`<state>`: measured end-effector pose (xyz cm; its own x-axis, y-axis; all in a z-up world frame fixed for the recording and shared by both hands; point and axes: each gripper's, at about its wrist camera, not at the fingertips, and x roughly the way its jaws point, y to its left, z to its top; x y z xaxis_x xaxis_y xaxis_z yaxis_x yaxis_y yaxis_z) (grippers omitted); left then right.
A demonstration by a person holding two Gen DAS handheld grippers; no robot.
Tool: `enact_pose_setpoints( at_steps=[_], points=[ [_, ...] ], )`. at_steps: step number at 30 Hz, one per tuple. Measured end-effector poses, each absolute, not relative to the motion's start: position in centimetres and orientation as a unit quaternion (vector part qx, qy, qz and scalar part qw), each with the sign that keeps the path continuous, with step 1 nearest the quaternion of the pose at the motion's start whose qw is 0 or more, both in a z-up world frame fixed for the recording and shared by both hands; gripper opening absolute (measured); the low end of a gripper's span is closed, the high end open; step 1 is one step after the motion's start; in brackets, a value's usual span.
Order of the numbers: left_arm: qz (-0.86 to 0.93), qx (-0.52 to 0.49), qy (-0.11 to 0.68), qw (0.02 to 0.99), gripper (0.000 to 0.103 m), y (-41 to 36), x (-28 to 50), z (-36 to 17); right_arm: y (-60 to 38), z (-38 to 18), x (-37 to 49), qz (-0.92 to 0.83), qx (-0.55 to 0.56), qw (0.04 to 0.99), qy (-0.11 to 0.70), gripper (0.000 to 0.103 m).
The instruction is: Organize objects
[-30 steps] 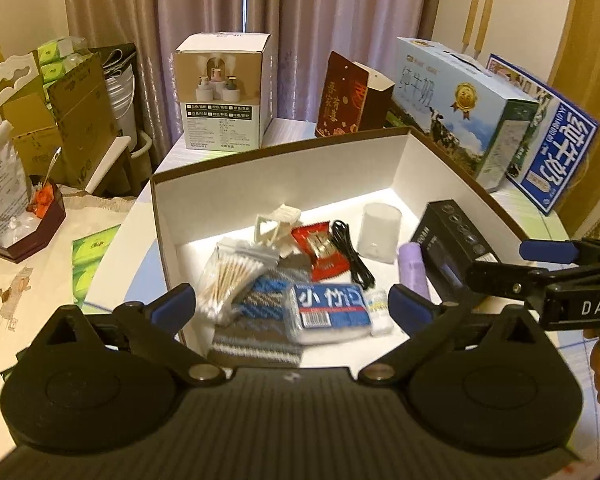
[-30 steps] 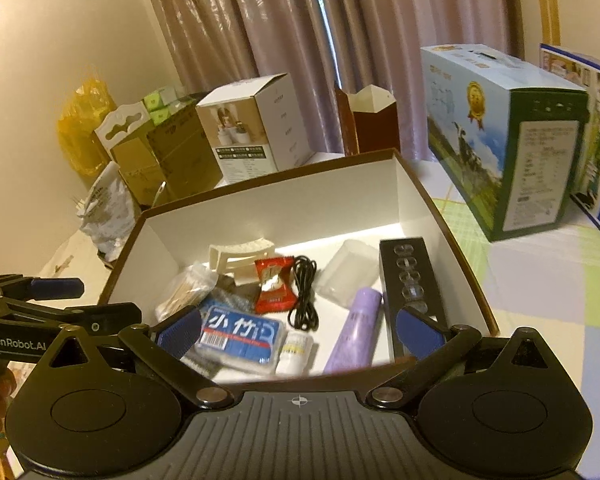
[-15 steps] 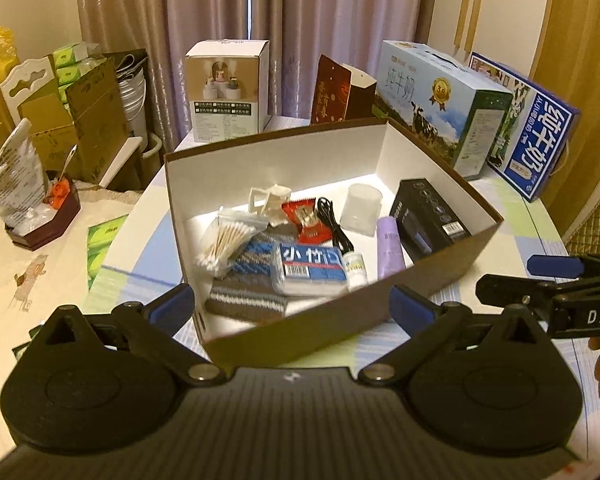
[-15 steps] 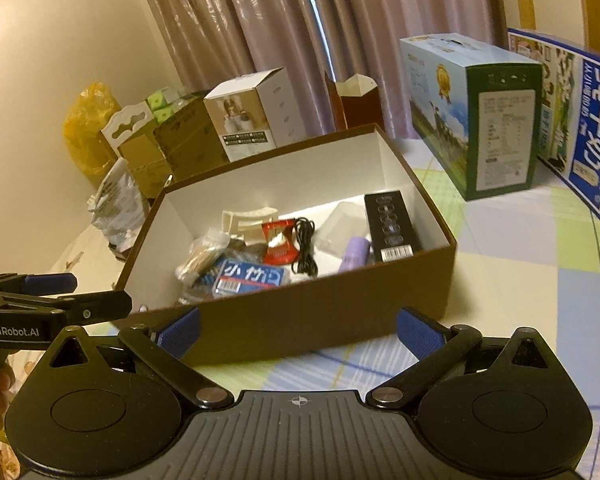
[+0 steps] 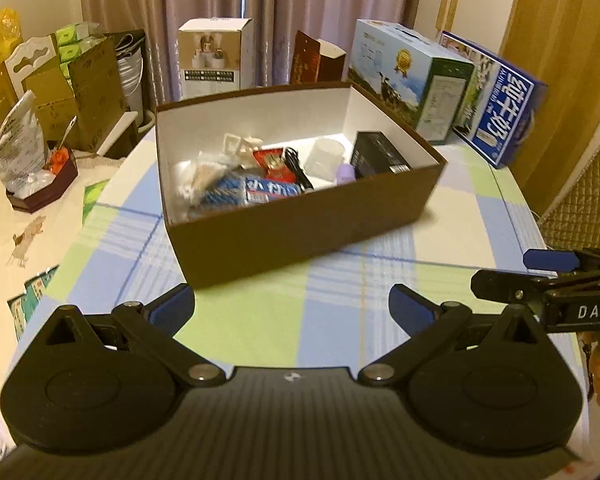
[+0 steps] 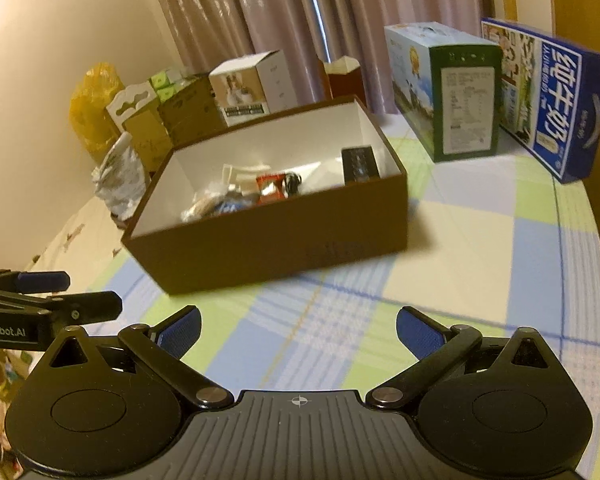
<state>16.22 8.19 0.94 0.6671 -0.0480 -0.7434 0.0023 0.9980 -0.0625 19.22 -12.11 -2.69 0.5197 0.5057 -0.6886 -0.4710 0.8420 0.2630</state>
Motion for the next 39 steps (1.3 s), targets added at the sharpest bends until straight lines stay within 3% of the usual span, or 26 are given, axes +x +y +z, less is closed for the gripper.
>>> enact_pose_setpoints(
  at_steps=[22,39],
  points=[
    [-0.002,-0.048,0.420,0.906,0.102,2.8,6.1,0.1,-17.8,-3.1,11.0,0.294,-0.001,0.855,0.427,0.101],
    [0.016,-0.053,0.420,0.906,0.102,1.7,3.1,0.0,-18.7,-3.0,8.8,0.309,-0.013,0.850,0.427,0.101]
  ],
)
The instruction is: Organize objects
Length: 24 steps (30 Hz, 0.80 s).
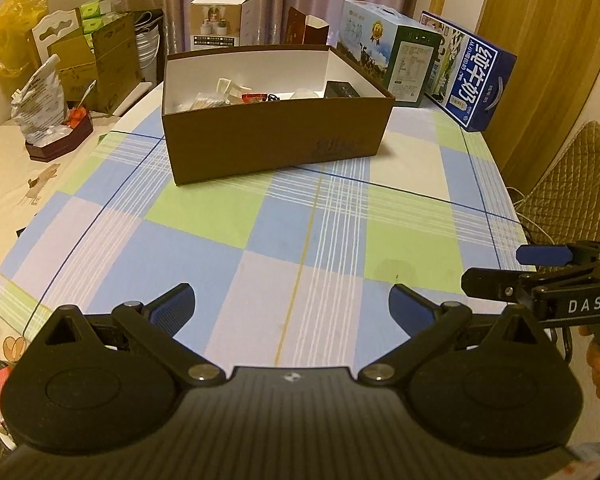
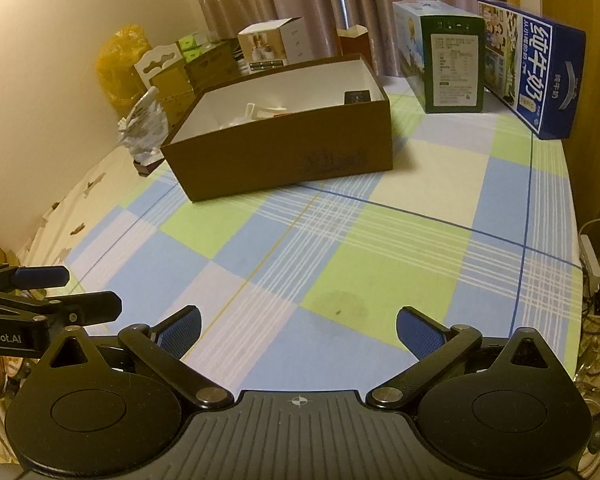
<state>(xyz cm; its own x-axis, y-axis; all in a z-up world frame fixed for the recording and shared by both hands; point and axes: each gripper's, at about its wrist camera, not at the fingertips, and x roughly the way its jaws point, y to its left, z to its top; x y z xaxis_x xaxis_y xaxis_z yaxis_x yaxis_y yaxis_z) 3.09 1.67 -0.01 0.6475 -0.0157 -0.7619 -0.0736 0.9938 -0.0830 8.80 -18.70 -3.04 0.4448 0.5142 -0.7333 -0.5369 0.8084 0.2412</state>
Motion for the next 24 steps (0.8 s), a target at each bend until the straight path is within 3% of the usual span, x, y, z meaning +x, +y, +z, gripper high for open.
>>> enact_pose_setpoints(
  at_steps=[24],
  points=[
    [0.022,-0.054,0.423,0.904,0.102,0.3,2.1,-0.6,-20.4,-3.4,8.0,0.312,-0.018,0.846,0.432,0.101]
  ],
)
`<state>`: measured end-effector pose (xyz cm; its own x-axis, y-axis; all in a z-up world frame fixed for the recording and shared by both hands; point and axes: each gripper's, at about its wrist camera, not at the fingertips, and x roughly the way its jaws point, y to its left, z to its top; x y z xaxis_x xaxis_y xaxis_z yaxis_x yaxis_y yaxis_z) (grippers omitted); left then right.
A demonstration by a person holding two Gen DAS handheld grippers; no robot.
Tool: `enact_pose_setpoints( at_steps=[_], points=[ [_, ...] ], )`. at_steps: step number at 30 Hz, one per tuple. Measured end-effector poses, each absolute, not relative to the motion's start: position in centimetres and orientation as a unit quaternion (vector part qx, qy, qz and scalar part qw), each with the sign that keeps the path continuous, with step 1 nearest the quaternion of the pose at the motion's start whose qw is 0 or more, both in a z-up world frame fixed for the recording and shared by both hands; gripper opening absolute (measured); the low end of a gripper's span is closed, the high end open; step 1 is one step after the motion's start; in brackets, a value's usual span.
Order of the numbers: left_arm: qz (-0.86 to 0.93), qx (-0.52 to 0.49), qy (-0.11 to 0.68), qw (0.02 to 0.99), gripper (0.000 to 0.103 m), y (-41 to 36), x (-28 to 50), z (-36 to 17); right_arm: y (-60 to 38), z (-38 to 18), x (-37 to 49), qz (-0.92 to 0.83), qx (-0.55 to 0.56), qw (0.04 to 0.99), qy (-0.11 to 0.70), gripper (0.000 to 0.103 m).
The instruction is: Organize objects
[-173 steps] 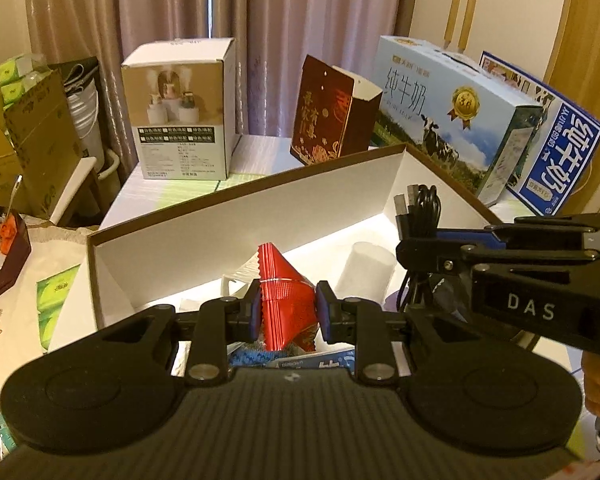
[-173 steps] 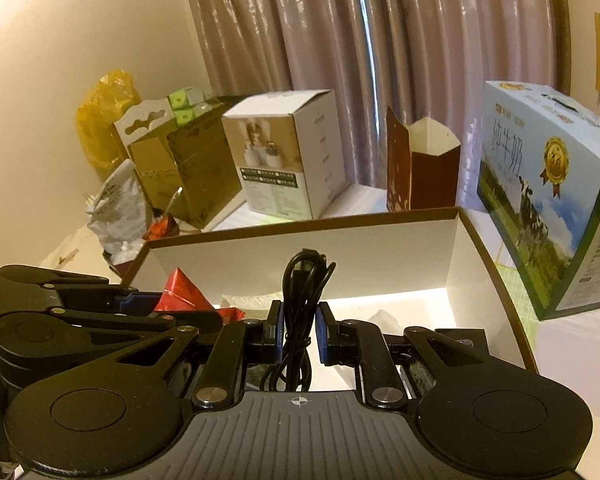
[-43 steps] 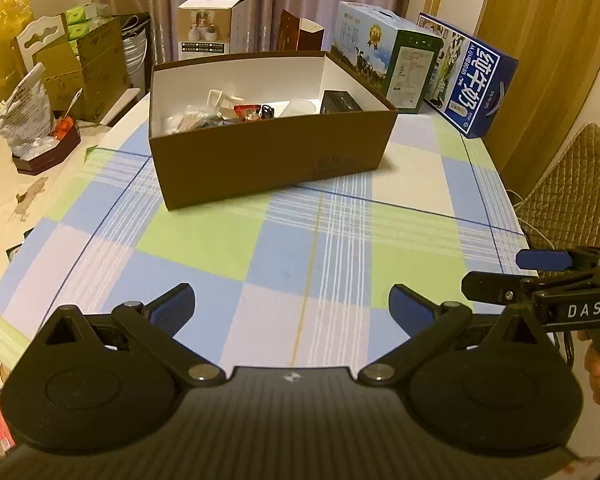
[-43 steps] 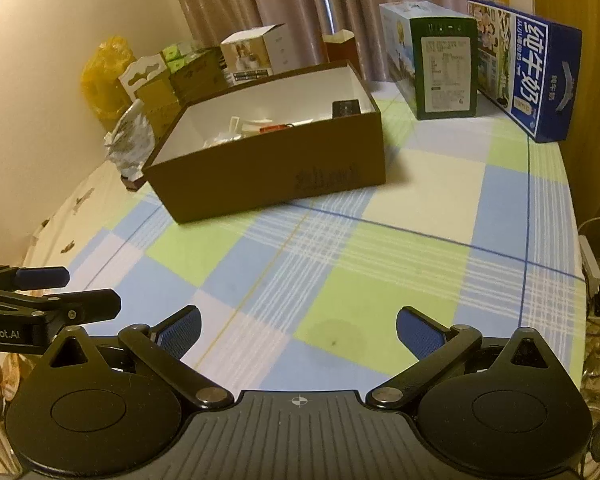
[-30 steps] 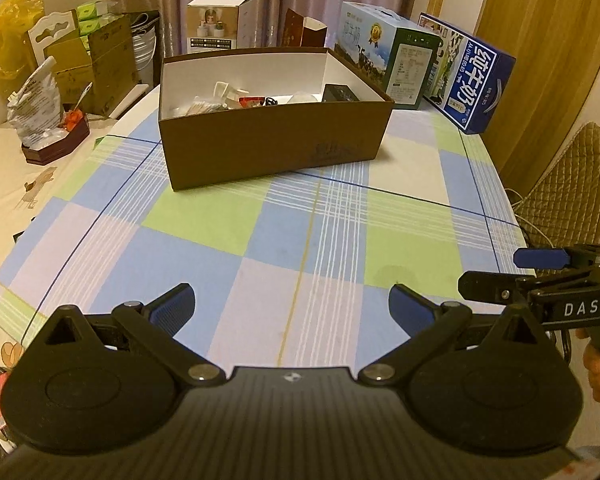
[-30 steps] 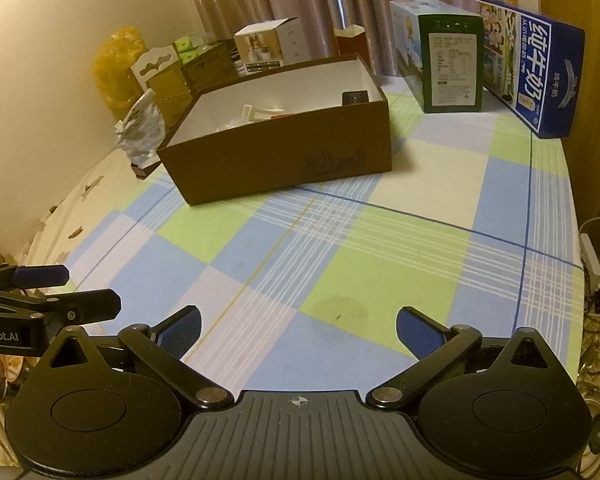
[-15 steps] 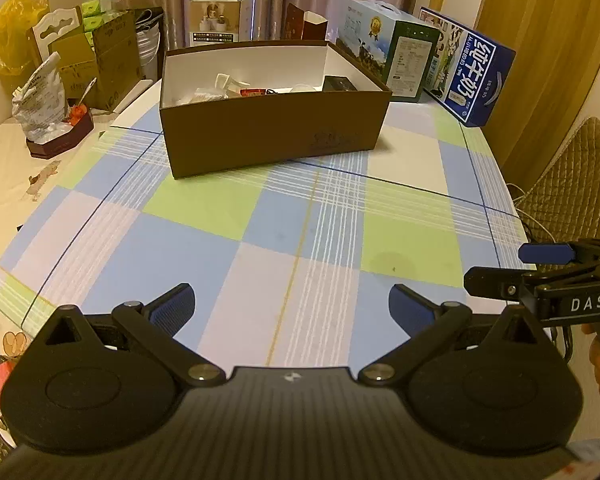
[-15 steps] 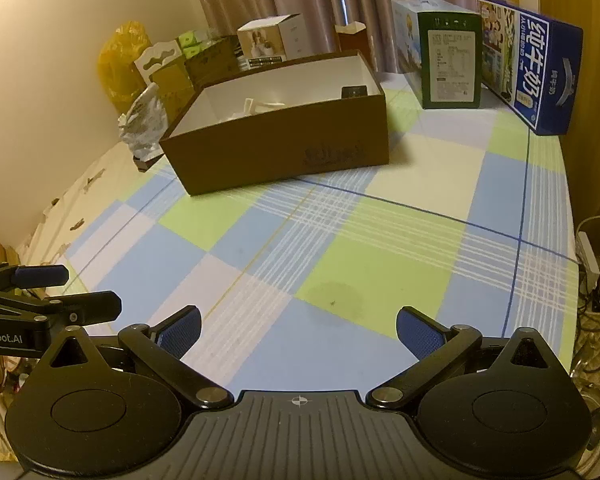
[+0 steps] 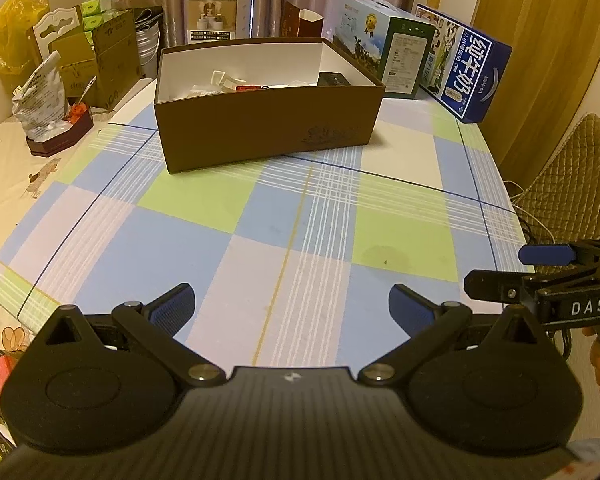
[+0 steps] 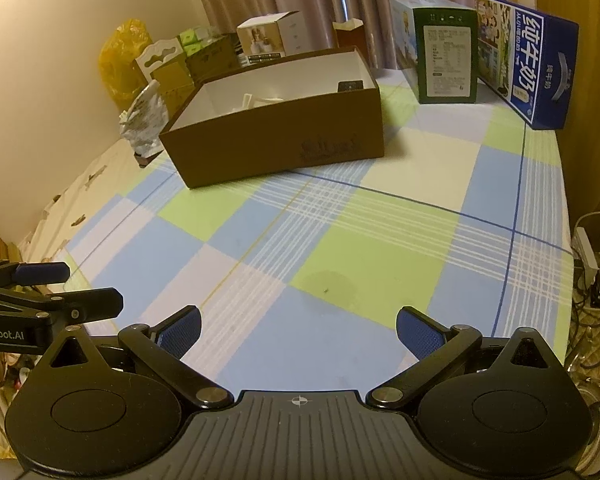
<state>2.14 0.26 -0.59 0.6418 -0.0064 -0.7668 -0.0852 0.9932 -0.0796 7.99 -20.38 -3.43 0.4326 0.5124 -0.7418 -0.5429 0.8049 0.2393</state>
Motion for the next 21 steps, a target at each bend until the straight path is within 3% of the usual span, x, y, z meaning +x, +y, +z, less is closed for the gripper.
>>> enact_pose_setpoints(
  at_steps=[21],
  points=[
    [0.042,-0.059,0.410,0.909,0.102,-0.7,1.4,-0.1,-21.6,-3.4,7.4,0.315,-0.015,0.846,0.431,0.101]
  ],
)
